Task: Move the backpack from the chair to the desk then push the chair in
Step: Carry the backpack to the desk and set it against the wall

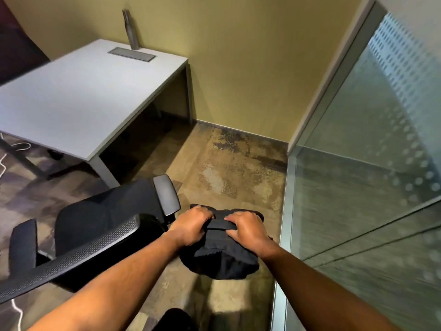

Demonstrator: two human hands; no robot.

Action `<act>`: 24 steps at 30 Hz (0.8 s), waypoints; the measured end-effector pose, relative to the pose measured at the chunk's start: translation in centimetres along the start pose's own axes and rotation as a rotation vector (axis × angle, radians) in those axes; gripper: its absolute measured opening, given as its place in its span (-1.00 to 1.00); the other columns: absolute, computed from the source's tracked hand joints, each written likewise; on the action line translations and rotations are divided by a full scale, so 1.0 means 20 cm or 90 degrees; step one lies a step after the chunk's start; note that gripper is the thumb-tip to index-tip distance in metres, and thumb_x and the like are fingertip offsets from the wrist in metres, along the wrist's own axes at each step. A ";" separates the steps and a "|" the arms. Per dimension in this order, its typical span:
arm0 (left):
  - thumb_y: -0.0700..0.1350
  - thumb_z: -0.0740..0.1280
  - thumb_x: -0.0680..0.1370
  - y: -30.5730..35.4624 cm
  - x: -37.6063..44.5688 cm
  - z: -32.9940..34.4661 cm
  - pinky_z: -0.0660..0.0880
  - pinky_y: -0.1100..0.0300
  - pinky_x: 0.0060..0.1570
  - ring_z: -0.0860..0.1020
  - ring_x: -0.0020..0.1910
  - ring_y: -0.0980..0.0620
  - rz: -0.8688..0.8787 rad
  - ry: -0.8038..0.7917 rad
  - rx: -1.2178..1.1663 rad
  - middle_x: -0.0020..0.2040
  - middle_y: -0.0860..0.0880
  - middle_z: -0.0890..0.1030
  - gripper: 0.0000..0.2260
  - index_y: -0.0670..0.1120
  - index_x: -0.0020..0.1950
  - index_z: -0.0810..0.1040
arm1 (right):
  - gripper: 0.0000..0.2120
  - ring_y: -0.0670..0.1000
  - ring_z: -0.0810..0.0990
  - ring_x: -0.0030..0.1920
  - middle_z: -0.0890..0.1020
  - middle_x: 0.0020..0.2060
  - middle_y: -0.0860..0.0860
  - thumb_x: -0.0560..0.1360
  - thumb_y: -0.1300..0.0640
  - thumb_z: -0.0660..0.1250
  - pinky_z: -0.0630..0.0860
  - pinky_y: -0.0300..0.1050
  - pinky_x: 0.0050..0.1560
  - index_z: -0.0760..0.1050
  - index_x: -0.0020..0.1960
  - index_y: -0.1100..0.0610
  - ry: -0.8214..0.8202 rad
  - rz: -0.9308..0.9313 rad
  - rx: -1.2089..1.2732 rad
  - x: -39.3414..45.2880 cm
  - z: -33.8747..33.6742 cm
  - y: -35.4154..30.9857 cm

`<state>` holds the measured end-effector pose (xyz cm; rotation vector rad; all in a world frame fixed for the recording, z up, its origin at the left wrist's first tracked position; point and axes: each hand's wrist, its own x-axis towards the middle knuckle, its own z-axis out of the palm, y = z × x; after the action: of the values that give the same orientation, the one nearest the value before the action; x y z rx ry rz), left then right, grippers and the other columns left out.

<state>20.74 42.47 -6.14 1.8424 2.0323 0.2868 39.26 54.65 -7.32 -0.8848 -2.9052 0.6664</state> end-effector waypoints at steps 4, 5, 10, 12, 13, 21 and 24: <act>-0.18 0.35 0.51 -0.04 0.21 -0.08 0.46 0.01 0.06 0.49 0.22 -0.15 0.001 0.054 0.030 0.18 -0.13 0.57 -0.72 -0.10 0.22 0.50 | -0.65 0.10 0.65 0.14 0.68 0.10 -0.03 0.51 0.05 0.46 0.56 0.00 0.05 0.63 0.29 -0.03 0.071 -0.001 -0.054 0.16 -0.11 0.09; -0.18 0.35 0.51 -0.06 0.27 -0.10 0.46 0.00 0.05 0.50 0.21 -0.17 0.009 0.069 0.040 0.17 -0.14 0.57 -0.72 -0.12 0.21 0.50 | -0.66 0.09 0.64 0.14 0.68 0.10 -0.03 0.52 0.06 0.46 0.56 0.01 0.06 0.63 0.30 -0.02 0.078 0.001 -0.064 0.21 -0.13 0.11; -0.20 0.32 0.48 -0.19 0.58 -0.23 0.42 -0.02 -0.09 0.53 0.06 -0.23 0.064 0.160 0.068 0.07 -0.17 0.56 -0.73 -0.14 0.18 0.50 | -0.64 0.16 0.61 0.19 0.67 0.18 0.03 0.53 0.16 0.41 0.57 0.06 0.14 0.62 0.32 0.03 0.100 -0.014 -0.131 0.55 -0.30 0.22; -0.19 0.32 0.49 -0.26 0.72 -0.30 0.44 -0.02 -0.09 0.53 0.04 -0.23 0.076 0.182 0.082 0.04 -0.15 0.56 -0.75 -0.13 0.17 0.52 | -0.63 0.18 0.57 0.25 0.64 0.24 0.05 0.55 0.16 0.36 0.55 0.08 0.14 0.60 0.36 0.05 0.108 -0.001 -0.141 0.72 -0.37 0.25; -0.19 0.32 0.50 -0.29 0.78 -0.34 0.46 -0.03 -0.08 0.53 0.04 -0.22 0.076 0.195 0.084 0.04 -0.15 0.56 -0.75 -0.13 0.17 0.52 | -0.63 0.18 0.54 0.27 0.61 0.27 0.06 0.58 0.14 0.32 0.54 0.08 0.14 0.57 0.38 0.05 0.109 0.006 -0.152 0.79 -0.40 0.26; -0.09 0.24 0.63 -0.62 1.20 -0.73 0.47 -0.07 -0.05 0.47 -0.02 -0.20 0.064 0.281 0.140 0.07 -0.18 0.49 -0.79 -0.13 0.21 0.53 | -0.51 0.25 0.67 0.16 0.67 0.18 0.20 0.38 0.28 0.54 0.68 0.05 -0.03 0.61 0.29 0.29 0.240 -0.055 -0.152 1.38 -0.65 0.26; -0.07 0.26 0.61 -0.76 1.37 -0.87 0.47 -0.05 0.23 0.49 0.17 -0.19 0.018 0.270 0.147 0.26 -0.17 0.50 -0.68 -0.15 0.33 0.49 | -0.39 0.31 0.62 0.31 0.63 0.29 0.28 0.34 0.32 0.55 0.63 0.18 0.25 0.54 0.38 0.36 0.224 -0.079 -0.165 1.61 -0.74 0.28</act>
<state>-1.99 69.44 -0.20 2.0905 2.4064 0.5064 17.50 82.03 0.88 -0.7423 -2.7274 0.1097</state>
